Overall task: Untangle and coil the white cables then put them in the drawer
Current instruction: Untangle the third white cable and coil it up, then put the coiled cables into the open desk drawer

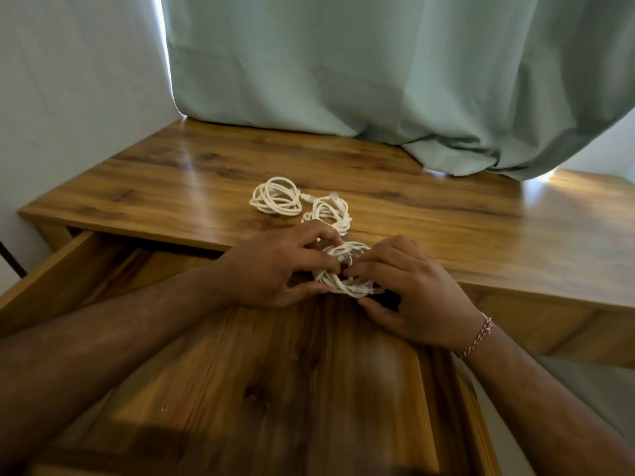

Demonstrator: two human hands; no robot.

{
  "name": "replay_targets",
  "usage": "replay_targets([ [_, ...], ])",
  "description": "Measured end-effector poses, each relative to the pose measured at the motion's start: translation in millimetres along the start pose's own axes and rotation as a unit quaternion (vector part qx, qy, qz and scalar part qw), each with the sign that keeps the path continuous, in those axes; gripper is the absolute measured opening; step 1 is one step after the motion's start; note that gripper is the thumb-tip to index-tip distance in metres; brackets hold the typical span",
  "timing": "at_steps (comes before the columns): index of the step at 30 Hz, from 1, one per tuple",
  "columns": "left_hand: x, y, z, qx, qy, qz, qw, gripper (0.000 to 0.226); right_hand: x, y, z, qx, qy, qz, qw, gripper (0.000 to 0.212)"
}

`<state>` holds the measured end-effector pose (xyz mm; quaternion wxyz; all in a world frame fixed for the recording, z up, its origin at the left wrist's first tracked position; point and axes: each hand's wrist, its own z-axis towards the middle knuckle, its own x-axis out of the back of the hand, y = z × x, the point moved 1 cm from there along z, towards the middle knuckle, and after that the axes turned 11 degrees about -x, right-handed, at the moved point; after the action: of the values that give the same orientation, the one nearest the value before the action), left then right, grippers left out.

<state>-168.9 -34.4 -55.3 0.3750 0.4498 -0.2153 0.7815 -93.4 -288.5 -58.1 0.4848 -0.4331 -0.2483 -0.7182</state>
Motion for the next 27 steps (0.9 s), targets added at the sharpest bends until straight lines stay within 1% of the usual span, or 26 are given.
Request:
replay_targets([
  [2, -10, 4, -4, -0.006, -0.017, -0.029, 0.999, 0.033, 1, -3, -11, 0.001, -0.026, 0.001, 1.000, 0.028],
  [4, -22, 11, -7, -0.018, -0.041, -0.041, 0.998, 0.034, 0, -6, -22, 0.006, -0.071, 0.004, 0.997, 0.022],
  [8, -52, 18, -13, -0.022, -0.130, 0.008, 0.991, 0.040, -10, -18, -32, -0.027, -0.185, -0.046, 0.981, 0.018],
  [10, -67, 18, -14, -0.014, -0.173, 0.021, 0.985, 0.042, -21, -24, -32, -0.045, -0.218, -0.079, 0.972, 0.018],
  [12, -80, 16, -12, -0.008, -0.198, 0.032, 0.980, 0.042, -30, -26, -26, -0.056, -0.236, -0.108, 0.964, 0.019],
  [14, -88, 12, -9, 0.011, -0.213, 0.058, 0.975, 0.042, -39, -25, -20, -0.062, -0.246, -0.134, 0.958, 0.022],
  [16, -92, 7, -4, 0.045, -0.211, 0.094, 0.972, 0.043, -45, -22, -15, -0.076, -0.241, -0.150, 0.956, 0.026],
  [18, -95, 3, 3, 0.084, -0.195, 0.126, 0.969, 0.042, -46, -20, -12, -0.096, -0.236, -0.150, 0.955, 0.036],
  [20, -98, -1, 8, 0.122, -0.180, 0.132, 0.967, 0.043, -46, -20, -13, -0.117, -0.227, -0.150, 0.955, 0.046],
  [21, -99, -2, 10, 0.138, -0.174, 0.126, 0.967, 0.047, -44, -19, -14, -0.127, -0.223, -0.156, 0.954, 0.050],
  [23, -102, -2, 9, 0.161, -0.175, 0.105, 0.966, 0.063, -43, -20, -18, -0.146, -0.231, -0.162, 0.948, 0.057],
  [25, -102, -2, 5, 0.171, -0.190, 0.085, 0.963, 0.078, -40, -21, -22, -0.161, -0.246, -0.152, 0.944, 0.065],
  [27, -97, -1, 2, 0.177, -0.208, 0.066, 0.960, 0.085, -34, -22, -21, -0.165, -0.230, -0.132, 0.950, 0.066],
])
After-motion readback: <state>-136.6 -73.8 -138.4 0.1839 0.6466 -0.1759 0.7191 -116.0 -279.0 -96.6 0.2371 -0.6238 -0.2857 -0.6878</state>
